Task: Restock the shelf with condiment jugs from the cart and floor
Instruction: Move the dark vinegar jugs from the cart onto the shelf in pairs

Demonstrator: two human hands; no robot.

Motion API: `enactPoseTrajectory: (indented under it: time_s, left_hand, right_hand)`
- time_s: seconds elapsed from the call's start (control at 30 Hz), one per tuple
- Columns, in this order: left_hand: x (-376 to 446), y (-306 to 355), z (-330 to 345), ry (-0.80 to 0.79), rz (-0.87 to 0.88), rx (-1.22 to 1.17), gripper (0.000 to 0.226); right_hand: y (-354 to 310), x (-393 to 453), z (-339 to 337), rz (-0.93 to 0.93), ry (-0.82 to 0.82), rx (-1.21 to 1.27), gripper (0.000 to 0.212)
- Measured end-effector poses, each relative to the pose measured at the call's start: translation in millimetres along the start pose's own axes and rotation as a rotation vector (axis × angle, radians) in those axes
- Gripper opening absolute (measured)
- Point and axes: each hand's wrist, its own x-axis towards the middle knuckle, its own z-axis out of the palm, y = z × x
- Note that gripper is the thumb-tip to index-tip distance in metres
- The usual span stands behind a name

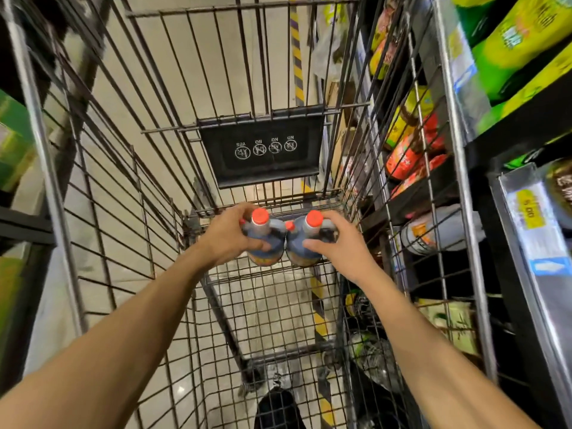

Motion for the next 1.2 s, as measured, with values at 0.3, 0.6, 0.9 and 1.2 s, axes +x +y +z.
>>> enactPoseTrajectory:
  time_s: [0.3,0.6,0.9,1.2]
  left_hand:
    - [9.3,-38.3,21.4,-0.277,-0.058,-0.346,0.096]
    - [10.6,-49.6,37.1,-0.200,-0.059,-0.490,0.074]
    - [-22.9,-23.7,27.0,-0.262,-0.096,-0.572,0.067]
    - [-98.4,65.1,-21.0,-0.209,-0.058,-0.718,0.076]
  right_hand:
    - [49.7,14.4,9.4,0.169,-0.142,0.200,0.089]
    - [72.2,26.1,22.1,0.211,-0.092,0.247,0.090]
    - [53.6,-8.3,16.4,0.266,-0.070,0.375,0.094]
    - [-63.6,-75.3,-22.5,0.098,0.080,0.452,0.057]
